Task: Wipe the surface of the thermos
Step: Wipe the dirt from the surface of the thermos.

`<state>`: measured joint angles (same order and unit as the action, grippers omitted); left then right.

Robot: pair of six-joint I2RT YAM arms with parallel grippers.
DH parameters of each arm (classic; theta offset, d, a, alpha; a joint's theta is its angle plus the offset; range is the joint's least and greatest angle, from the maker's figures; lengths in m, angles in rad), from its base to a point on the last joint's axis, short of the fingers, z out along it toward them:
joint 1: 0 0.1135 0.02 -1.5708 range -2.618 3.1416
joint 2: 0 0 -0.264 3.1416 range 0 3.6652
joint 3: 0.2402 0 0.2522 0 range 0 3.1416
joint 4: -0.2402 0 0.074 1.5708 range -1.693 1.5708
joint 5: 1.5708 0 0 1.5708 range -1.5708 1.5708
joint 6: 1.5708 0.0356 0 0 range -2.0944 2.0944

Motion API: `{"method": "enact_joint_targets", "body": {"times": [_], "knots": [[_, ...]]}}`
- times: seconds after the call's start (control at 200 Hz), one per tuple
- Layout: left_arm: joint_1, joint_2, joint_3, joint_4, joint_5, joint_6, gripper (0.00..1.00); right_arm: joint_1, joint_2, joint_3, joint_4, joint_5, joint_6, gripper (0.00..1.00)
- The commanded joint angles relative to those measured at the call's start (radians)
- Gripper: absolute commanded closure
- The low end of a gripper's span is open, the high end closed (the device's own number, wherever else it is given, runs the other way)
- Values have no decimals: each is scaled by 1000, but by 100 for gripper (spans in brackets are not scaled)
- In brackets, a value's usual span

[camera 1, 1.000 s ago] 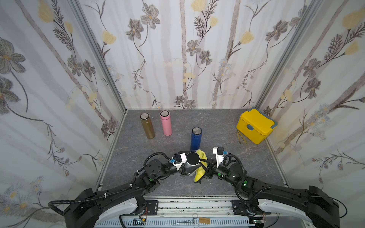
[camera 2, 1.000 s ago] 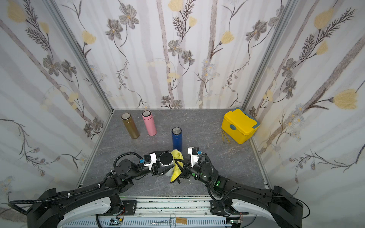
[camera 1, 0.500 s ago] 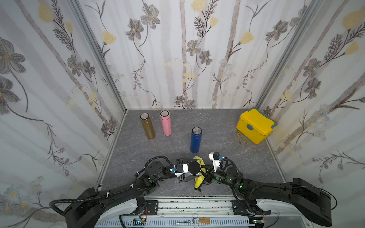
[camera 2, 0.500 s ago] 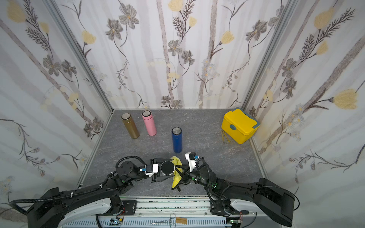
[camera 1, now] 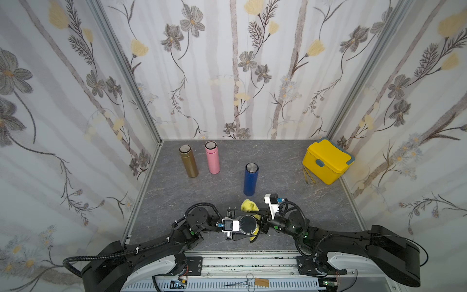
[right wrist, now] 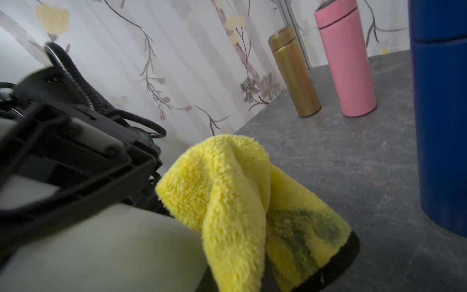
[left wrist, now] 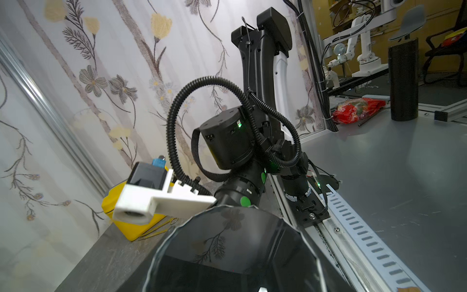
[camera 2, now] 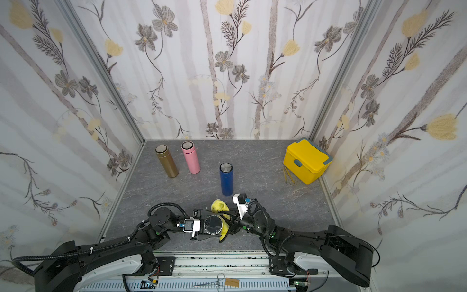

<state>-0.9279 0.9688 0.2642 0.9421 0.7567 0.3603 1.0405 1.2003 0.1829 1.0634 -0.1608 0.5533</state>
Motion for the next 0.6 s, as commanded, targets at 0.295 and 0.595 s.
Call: {"method": "enact_joint_targets", "body": {"times": [0.295,0.595], "knots": [[1,-39,7,51,9,27,100,3,-104,134,-40,-52,-19,100],[1,-65,-26,142,-76,-21,100,-4,117,-65,347,6,83,100]]}}
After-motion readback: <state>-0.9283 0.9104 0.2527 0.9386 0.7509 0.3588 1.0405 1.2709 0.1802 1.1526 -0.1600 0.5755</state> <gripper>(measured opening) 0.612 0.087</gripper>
